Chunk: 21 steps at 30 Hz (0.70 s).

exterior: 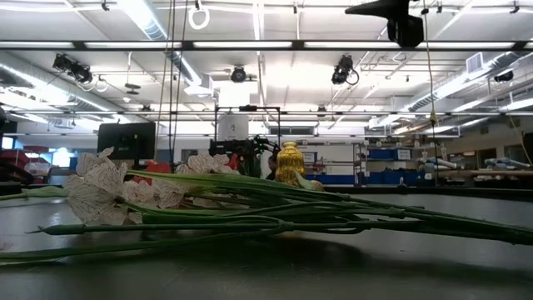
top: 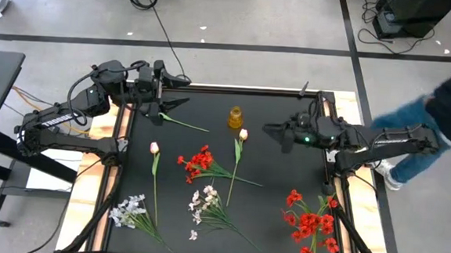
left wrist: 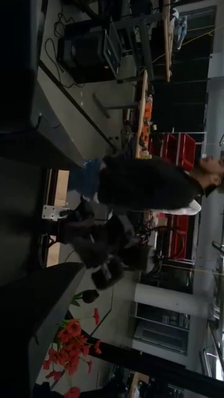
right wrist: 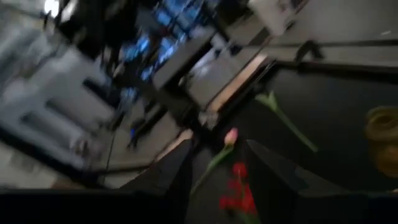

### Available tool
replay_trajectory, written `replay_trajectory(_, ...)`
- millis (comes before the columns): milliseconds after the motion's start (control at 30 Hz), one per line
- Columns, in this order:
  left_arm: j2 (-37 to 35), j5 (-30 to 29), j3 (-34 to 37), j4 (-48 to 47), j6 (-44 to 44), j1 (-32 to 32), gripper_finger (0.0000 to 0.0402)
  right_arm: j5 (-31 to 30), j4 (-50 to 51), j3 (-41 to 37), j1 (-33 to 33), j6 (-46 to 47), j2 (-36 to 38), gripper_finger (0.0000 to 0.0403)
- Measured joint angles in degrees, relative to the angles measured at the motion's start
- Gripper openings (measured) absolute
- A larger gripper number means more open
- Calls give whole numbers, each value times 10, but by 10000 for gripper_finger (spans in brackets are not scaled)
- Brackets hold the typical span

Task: Sort flowers into vase by color
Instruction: Put the black flower into the transparent vase

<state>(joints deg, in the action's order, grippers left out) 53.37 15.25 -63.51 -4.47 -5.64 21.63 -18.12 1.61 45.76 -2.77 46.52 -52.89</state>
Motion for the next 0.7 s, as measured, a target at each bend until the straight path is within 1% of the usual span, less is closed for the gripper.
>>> replay_trajectory(133,0,0,0,0,0,0,260,-31,3,0,18,32,0,154)
replay_trajectory(333,0,0,0,0,-2,0,260,-32,27,0,23,90,-5,154)
replay_trajectory(533,0,0,0,0,-3,0,260,-32,24,0,21,132,-8,154)
replay_trajectory(700,0,0,0,0,-2,0,260,-32,21,0,25,130,-7,154)
